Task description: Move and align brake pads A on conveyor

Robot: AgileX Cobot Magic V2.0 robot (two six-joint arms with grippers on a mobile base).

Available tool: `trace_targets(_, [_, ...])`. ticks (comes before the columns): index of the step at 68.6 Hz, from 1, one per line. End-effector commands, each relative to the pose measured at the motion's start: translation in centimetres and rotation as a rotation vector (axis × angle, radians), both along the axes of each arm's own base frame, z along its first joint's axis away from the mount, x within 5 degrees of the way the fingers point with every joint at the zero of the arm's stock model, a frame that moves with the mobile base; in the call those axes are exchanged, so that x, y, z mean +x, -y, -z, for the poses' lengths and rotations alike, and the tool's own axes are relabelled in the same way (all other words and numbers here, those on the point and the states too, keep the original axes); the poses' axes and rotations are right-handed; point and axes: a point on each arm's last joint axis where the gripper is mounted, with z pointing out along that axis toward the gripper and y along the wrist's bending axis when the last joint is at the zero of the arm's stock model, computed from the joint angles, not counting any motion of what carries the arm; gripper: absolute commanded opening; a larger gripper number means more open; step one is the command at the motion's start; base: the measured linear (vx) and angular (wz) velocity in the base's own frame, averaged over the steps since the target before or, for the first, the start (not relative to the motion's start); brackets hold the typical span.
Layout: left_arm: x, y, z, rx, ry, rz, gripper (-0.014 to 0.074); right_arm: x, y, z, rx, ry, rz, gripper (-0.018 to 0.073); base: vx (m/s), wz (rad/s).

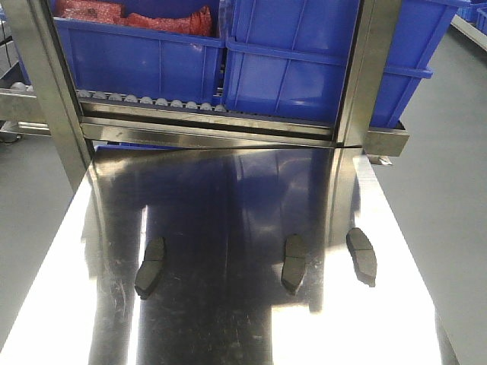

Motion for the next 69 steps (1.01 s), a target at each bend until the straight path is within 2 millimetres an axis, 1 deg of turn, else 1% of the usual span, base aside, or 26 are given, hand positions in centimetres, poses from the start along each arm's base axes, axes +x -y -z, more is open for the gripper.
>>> trace_targets(1, [0.3,0.1,-1.8,-0.026,0.128,-0.003,-0.0006,0.5,0.0,-1.3,-0.002,0.070,-0.005,0.0424,0.00,0.00])
trace_targets(5, [0.3,0.1,-1.8,-0.026,0.128,-0.003,-0.0006,0.8,-0.3,-1.1,0.014,0.058,-0.026,0.0475,0.00,0.00])
trace_targets(9, [0.3,0.1,-1.8,-0.026,0.128,-0.003,-0.0006,1.2,-1.0,-0.8,0.015,0.038,-0.085,0.0506,0.00,0.00])
trace_targets(18, [0.3,0.1,-1.8,-0.026,0.128,-0.003,-0.0006,3.0,-3.0,-0.1,0.055,-0.028,-0.183,0.0512,0.00,0.00])
trace_targets(27, [0.3,0.1,-1.8,-0.026,0.128,-0.003,-0.0006,6.0,-4.9,0.7,0.080,-0.117,-0.231,0.0505,0.00,0.00])
trace_targets(32, [0.3,0.1,-1.8,-0.026,0.128,-0.003,-0.0006,8.1,-5.5,1.4,0.082,-0.188,-0.235,0.0505,0.00,0.00])
trace_targets(35, [0.3,0.1,-1.8,-0.026,0.128,-0.003,-0.0006,9.1,-5.7,1.8,0.079,-0.228,-0.234,0.0505,0.00,0.00])
trace_targets(42, [0.3,0.1,-1.8,-0.026,0.128,-0.003,-0.0006,12.2,-6.2,3.2,0.044,-0.338,-0.237,0.0505,0.00,0.00])
trace_targets(54, [0.3,0.1,-1.8,-0.026,0.128,-0.003,-0.0006,16.6,-6.4,4.4,-0.042,-0.448,-0.237,0.0505,0.00,0.00])
trace_targets(69, [0.3,0.1,-1.8,-0.026,0.128,-0.003,-0.0006,20.9,-7.1,6.1,-0.044,-0.506,-0.236,0.0505,0.00,0.00])
